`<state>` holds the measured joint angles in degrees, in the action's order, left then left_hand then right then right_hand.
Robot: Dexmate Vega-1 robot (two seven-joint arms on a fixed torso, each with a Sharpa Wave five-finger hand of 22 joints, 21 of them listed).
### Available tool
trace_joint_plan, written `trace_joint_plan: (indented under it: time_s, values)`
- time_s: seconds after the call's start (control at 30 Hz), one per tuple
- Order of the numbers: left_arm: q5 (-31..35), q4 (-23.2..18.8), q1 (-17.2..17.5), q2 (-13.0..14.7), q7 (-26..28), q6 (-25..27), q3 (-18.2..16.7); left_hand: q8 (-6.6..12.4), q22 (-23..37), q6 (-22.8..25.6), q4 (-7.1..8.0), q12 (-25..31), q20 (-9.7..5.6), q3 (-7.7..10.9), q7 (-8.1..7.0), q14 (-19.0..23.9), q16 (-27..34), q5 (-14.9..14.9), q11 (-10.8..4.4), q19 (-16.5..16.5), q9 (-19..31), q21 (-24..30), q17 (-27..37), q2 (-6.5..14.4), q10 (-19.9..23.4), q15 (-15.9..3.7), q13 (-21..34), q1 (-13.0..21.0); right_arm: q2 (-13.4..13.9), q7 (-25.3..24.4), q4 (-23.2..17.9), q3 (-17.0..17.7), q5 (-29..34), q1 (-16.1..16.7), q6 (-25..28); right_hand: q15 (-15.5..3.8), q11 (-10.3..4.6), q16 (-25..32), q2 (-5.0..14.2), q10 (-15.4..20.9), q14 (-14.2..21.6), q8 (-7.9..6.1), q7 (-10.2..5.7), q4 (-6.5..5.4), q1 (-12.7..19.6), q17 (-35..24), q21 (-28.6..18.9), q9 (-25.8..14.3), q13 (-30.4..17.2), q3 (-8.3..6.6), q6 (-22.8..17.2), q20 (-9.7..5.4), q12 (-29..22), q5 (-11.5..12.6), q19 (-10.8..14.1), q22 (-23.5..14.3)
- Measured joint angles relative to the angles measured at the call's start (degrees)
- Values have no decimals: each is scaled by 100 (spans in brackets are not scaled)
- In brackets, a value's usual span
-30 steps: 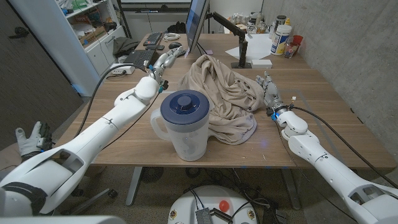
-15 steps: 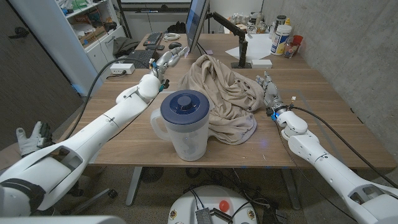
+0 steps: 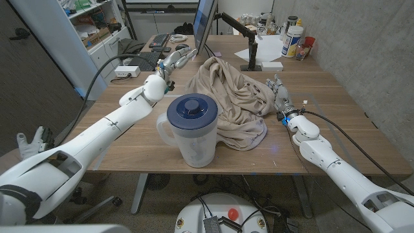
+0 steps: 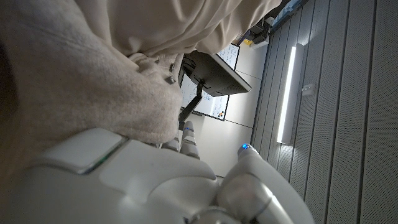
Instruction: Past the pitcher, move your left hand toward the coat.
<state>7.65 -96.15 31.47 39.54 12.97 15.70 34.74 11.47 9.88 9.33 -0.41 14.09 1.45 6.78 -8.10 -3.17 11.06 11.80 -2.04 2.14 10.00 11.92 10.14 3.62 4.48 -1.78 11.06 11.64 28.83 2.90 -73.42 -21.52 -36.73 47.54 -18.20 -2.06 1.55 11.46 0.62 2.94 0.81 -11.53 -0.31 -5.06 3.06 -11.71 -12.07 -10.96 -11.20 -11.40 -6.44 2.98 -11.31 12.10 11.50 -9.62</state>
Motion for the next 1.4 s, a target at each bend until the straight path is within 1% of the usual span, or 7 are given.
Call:
trace_joint_plan:
  time_s: [0.2, 0.3, 0.4, 0.77, 1.1, 1.37, 1.4]
  values:
    - [97, -208, 65, 98, -54, 159, -79, 0, 0, 0, 0, 0, 0, 0, 0, 31, 0, 29, 0, 0, 0, 0, 14, -23, 0, -31, 0, -23, 0, -2, 1, -3, 6, -2, 3, 0, 0, 0, 0, 0, 0, 0, 0, 0, 0, 0, 0, 0, 0, 0, 0, 0, 0, 0, 0, 0]
    - [139, -313, 89, 144, -98, 253, -112, -115, 0, -311, -6, -25, 23, -41, -13, 31, 0, 58, 23, -23, 0, -29, 15, -47, -23, -31, 0, -47, 1, -4, 2, -4, 10, -3, 3, 0, 0, 0, 0, 0, 0, 0, 0, 0, 0, -1, 0, 0, 0, 0, 0, 0, 0, 0, 0, 0]
    - [176, -393, 102, 186, -130, 339, -136, -134, 0, -454, 0, -45, 23, -48, -21, 9, 0, 72, 30, -23, 0, -48, 15, -53, -74, -9, 0, -53, 1, -7, 2, -5, 11, -4, 5, 0, 0, 0, 0, 0, 0, 0, 0, 24, 0, -1, 0, 0, 0, 24, 0, 0, 0, 0, 0, 0]
    - [371, -531, 80, 315, -203, 509, -176, -134, 0, -431, 1, -45, 23, -47, -43, -11, 0, 94, 30, -23, 0, -50, 14, -76, -74, -28, 0, -76, 3, -29, 2, -11, 22, -9, 19, 0, 0, 0, 0, 0, 0, 0, 0, 24, 0, -1, 22, 0, 0, 24, 0, 0, 0, 0, 0, 0]
    - [755, -568, -115, 457, -436, 676, -6, -106, 0, -400, 18, -45, 22, -64, -74, -10, 0, 94, 9, -23, 0, -50, 14, -98, -52, -28, 0, -98, 1, -72, 9, -18, 39, -26, 60, 0, 0, 0, 0, 0, 0, 0, 0, 24, 0, -2, 22, 0, 0, 24, 0, 0, 0, 0, 0, -13]
    - [960, -458, -213, 491, -504, 527, 34, -106, 0, -367, -6, -45, 54, -87, -40, 31, 0, 94, -22, 8, 0, -50, 14, -98, -21, -31, 0, -98, -8, -137, 11, -30, 62, -42, 112, 0, -1, 0, 0, 1, 0, 0, 0, 24, 0, -2, 44, 0, 0, 24, 0, 0, 0, 0, 0, -13]
    - [990, -432, -226, 491, -510, 480, 42, -106, 0, -341, -6, -45, 51, -87, -66, 31, 0, 94, -21, 11, 0, -50, 14, -98, -21, -31, 0, -98, -10, -144, 13, -32, 66, -45, 116, 0, -1, 0, 0, 1, 0, 0, 0, 24, 0, -2, 45, 0, 0, 24, 0, 0, 0, 0, 0, -13]
